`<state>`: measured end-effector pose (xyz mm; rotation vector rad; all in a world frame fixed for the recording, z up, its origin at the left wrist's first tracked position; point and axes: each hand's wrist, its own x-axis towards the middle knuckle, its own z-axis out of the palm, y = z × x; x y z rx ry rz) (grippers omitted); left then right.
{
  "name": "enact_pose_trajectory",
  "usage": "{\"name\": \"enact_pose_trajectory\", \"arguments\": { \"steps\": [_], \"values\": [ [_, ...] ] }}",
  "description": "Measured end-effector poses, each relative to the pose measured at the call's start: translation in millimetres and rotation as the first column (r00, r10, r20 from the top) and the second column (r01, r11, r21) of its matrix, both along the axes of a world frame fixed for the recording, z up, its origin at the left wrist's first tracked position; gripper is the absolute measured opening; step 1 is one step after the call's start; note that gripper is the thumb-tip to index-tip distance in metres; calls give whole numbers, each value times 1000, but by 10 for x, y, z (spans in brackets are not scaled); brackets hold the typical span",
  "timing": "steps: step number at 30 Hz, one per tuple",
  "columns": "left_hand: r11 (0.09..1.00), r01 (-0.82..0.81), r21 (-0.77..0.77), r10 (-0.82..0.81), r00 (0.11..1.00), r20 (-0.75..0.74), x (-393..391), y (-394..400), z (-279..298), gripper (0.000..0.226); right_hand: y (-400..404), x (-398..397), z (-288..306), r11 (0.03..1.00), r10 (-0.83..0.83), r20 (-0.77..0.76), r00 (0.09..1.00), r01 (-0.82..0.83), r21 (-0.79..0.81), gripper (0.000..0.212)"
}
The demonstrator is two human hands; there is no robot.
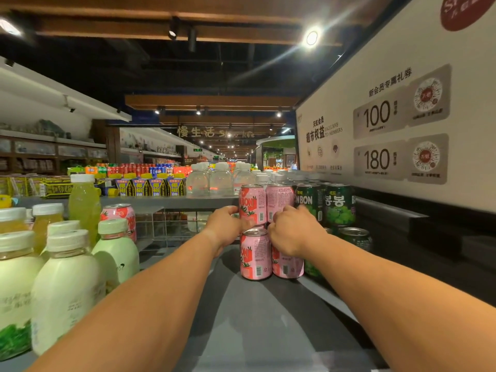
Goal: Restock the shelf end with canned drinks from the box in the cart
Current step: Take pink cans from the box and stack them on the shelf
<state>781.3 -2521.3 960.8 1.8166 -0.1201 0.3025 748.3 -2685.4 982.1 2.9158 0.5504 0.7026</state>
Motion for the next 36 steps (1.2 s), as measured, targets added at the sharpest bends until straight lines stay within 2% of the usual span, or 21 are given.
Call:
{"name": "enact_pose_trajectory", "arguments": {
  "steps": [4,7,8,11,12,14,19,23,26,30,32,36],
  "values": [
    [999,-2,36,5,997,-73,-69,-18,75,26,-53,-64,11,1000,14,18,1000,-14,-3,35],
    [988,-57,145,71,993,-94,-265,-35,215,26,-154,-159,23,1000,15,51,999,-15,5,40],
    [975,-107,196,123,990,-68,-363,-33,259,33,-186,-194,24,1000,17,62,998,-18,13,40],
    [893,-259,368,262,964,43,-757,-2,329,75,-198,-342,29,994,32,27,999,-34,101,36],
    [873,-289,394,281,956,79,-922,8,352,80,-157,-403,40,992,43,13,999,-44,115,41],
    [843,-335,421,301,942,146,-1282,41,365,77,-17,-549,50,987,93,15,996,-94,132,51],
    [747,-529,403,443,848,292,-2317,296,267,48,513,-1142,-6,930,289,48,956,-292,223,59],
    [608,-647,459,576,758,305,-3256,742,82,51,974,-1751,-162,860,464,34,885,-460,221,65],
    [490,-666,562,667,702,250,-4031,1074,-198,57,1316,-2297,-350,762,600,62,798,-593,261,62],
    [347,-666,660,797,581,167,-5061,1437,-760,59,1744,-3144,-954,636,743,-18,670,-697,332,63],
    [331,-645,688,855,513,70,-5585,1579,-1166,61,1916,-3597,-1400,598,790,-93,606,-730,330,70],
    [373,-624,687,912,383,-148,-6533,1674,-2121,66,2191,-4351,-2363,566,824,-222,521,-777,276,62]
  ]
}}
